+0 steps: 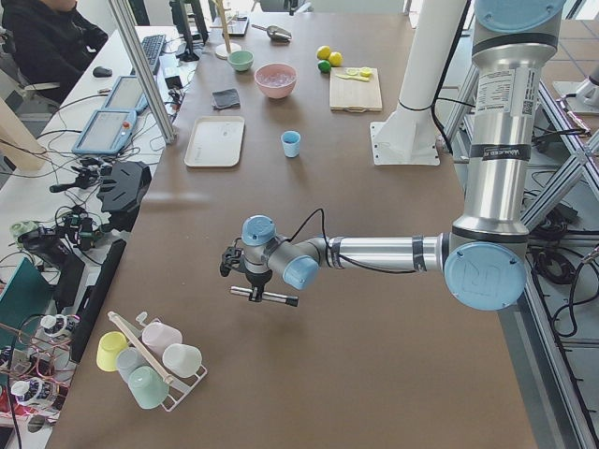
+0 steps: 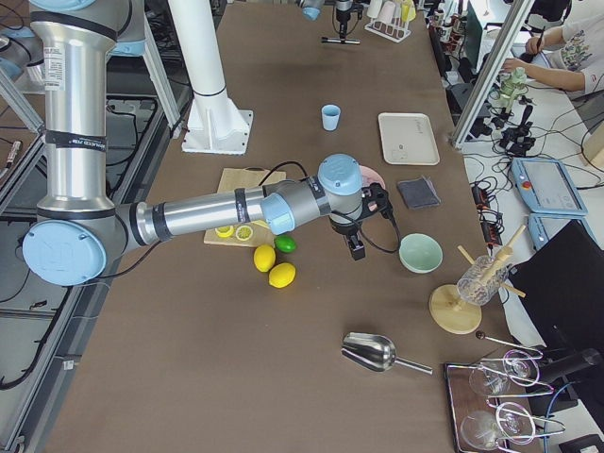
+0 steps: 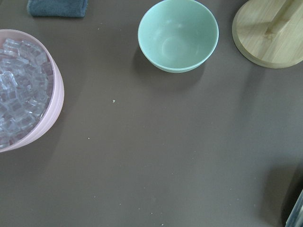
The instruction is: Mash ice and strawberries in cup
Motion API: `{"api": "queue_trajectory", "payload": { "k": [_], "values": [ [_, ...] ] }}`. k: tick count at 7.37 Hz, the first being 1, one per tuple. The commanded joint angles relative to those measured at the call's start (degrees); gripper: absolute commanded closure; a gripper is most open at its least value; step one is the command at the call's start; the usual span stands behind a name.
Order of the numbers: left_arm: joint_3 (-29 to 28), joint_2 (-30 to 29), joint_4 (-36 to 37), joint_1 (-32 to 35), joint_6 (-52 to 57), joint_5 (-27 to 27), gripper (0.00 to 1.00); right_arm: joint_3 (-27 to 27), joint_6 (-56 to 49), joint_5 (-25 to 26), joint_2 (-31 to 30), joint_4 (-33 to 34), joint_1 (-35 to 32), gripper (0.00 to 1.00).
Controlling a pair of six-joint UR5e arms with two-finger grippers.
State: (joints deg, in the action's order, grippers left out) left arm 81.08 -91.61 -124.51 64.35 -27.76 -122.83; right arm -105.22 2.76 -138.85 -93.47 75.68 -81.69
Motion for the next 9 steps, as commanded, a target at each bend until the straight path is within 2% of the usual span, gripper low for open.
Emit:
{"api": "queue_trajectory", "payload": {
  "k": [1,3,4,5,6,7,8,9],
  "values": [
    [0.0,-1.3,-0.3,-0.4,-0.5,0.0,0.03,0.0,-0.4,0.0,-0.5,0.0,-0.6,0.01],
    [1.7,-3.0,2.0,3.0,0.1,-3.8,0.02,0.5,-0.2,0.1,-0.1,0.5,-0.7,0.01],
    [1.8,-4.0,2.4,8.0,0.2,-6.3,0.02,0.5,-0.1,-0.1,0.0,0.6,-1.2,0.01],
    [4.1,-5.0,5.0,12.5,0.0,-10.9,0.02,1.2,0.3,0.7,0.0,1.4,-1.2,0.01],
    [9.0,-6.1,13.2,16.0,1.2,-11.4,0.02,1.3,0.3,1.7,0.6,2.8,-1.7,0.01],
    [12.2,-6.1,19.9,18.2,7.7,-11.2,0.02,1.5,0.3,2.0,0.7,3.0,-3.5,0.01],
    [15.2,-5.2,23.0,21.5,10.9,-11.5,0.02,1.0,0.3,1.7,0.8,5.1,-3.7,0.01],
    [22.2,-3.5,28.1,22.0,11.3,-12.2,0.02,0.6,-0.1,1.8,-1.2,4.4,-3.8,0.01]
  ]
}}
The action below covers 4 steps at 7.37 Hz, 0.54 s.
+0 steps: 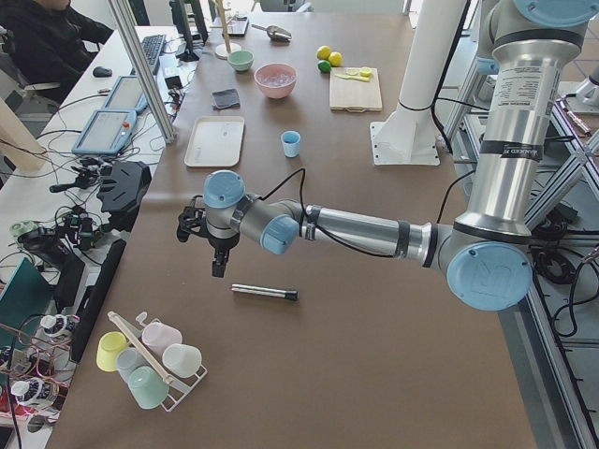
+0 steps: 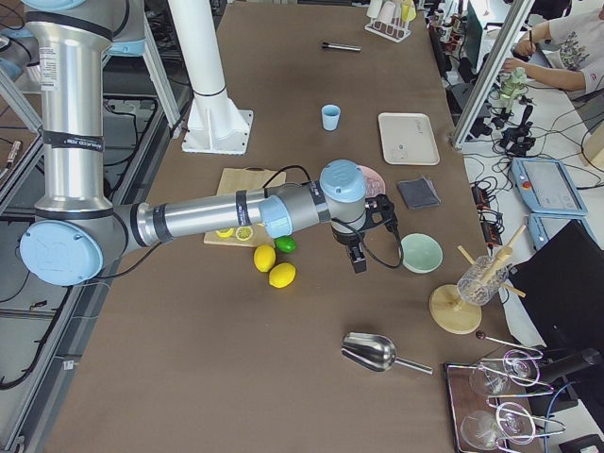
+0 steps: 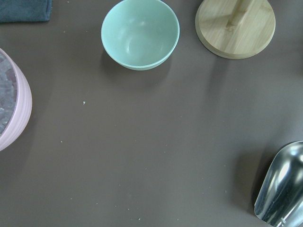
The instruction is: Mash ice and strawberries in cup
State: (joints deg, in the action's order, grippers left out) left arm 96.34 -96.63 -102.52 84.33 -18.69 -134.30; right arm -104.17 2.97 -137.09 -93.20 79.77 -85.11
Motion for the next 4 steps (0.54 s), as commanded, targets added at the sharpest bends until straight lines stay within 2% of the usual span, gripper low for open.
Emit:
{"api": "queue_trajectory", "payload": {
  "k": [1,2,4],
  "values": [
    [11.9,2.2,11.4,2.8,2.6,-2.4,0.02,0.1,-0.4,0.3,-1.1,-0.4,-0.8,0.01],
    [12.5,5.8,11.7,4.1,4.3,-2.7,0.02,0.8,0.1,0.8,-0.5,-0.3,-0.7,0.01],
    [12.0,7.0,11.6,5.8,6.4,-2.7,0.02,1.3,0.2,1.2,-0.1,0.9,-0.1,0.01]
  ]
}}
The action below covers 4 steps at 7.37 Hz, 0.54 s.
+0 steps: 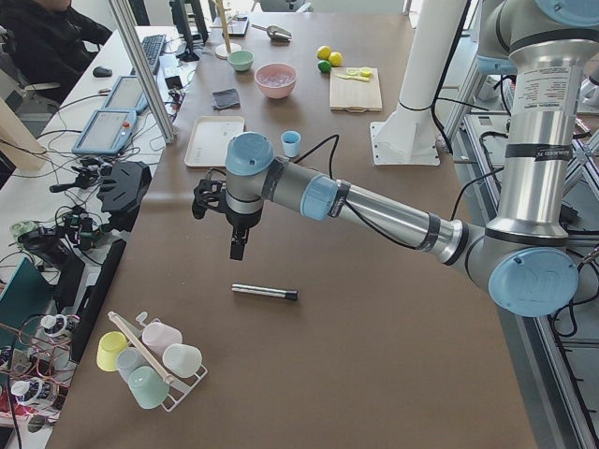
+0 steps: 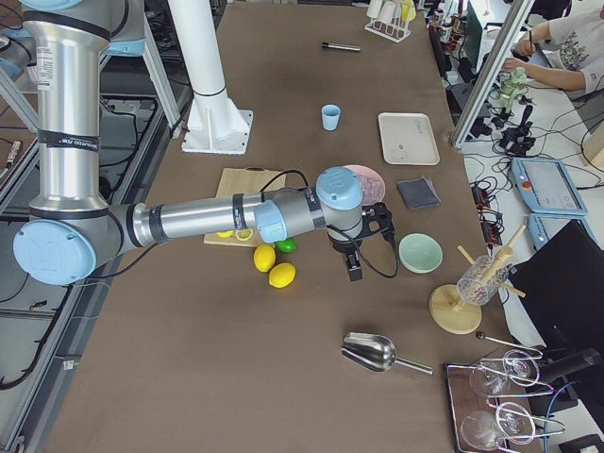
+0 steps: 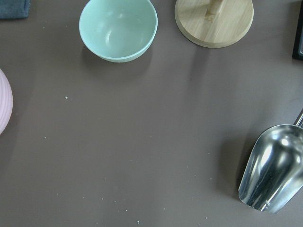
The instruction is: Mash ice and strawberries in cup
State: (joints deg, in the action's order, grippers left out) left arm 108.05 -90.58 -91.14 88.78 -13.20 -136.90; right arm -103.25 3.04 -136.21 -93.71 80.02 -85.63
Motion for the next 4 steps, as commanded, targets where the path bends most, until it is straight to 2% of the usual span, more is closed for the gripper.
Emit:
{"api": "queue_trajectory", "payload": {
  "k": [1,2,4],
  "values": [
    [0.5,0.0,0.7,3.7,0.4,-0.1,0.02,3.2,0.1,2.2,2.8,3.0,1.2,0.01],
    [0.8,-0.1,0.5,3.8,0.5,-0.1,0.02,5.6,0.0,2.3,3.8,2.7,1.0,0.01],
    [1.2,0.1,-1.0,4.1,0.5,-0.1,0.02,5.3,0.0,2.7,4.8,3.3,-3.4,0.01]
  ]
}}
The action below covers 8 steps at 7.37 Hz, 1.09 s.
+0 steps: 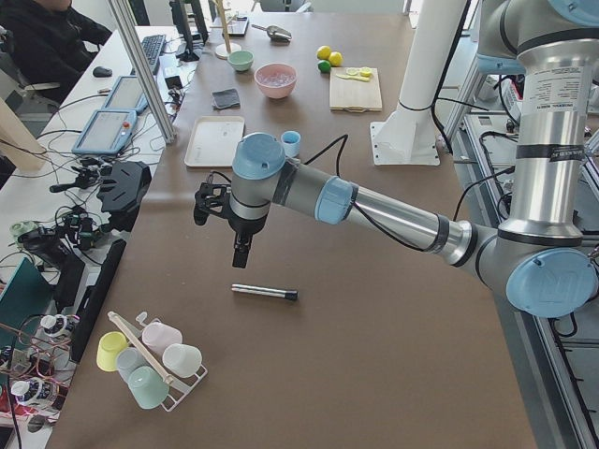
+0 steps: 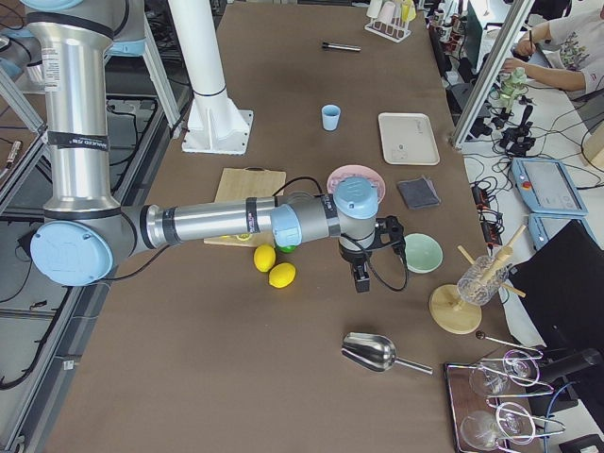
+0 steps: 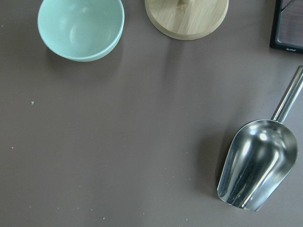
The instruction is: Mash ice and strawberries in cup
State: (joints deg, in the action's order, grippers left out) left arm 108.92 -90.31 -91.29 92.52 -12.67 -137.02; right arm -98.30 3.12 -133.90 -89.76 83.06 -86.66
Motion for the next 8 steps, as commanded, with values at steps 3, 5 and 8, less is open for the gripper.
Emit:
{"api": "queue_trajectory", "payload": {
  "k": [3,5,8],
  "values": [
    [-1.3,-0.7,-3.0,0.9,0.5,0.2,0.02,-0.9,0.0,-0.1,0.5,0.3,-2.5,0.01],
    [-3.6,0.0,-3.3,0.7,0.5,0.0,0.02,-0.7,0.0,-0.1,0.5,0.3,-2.5,0.01],
    [-2.5,0.8,-3.4,0.7,0.5,-0.4,0.02,-3.5,0.0,-0.4,-0.4,0.3,-2.8,0.01]
  ]
}}
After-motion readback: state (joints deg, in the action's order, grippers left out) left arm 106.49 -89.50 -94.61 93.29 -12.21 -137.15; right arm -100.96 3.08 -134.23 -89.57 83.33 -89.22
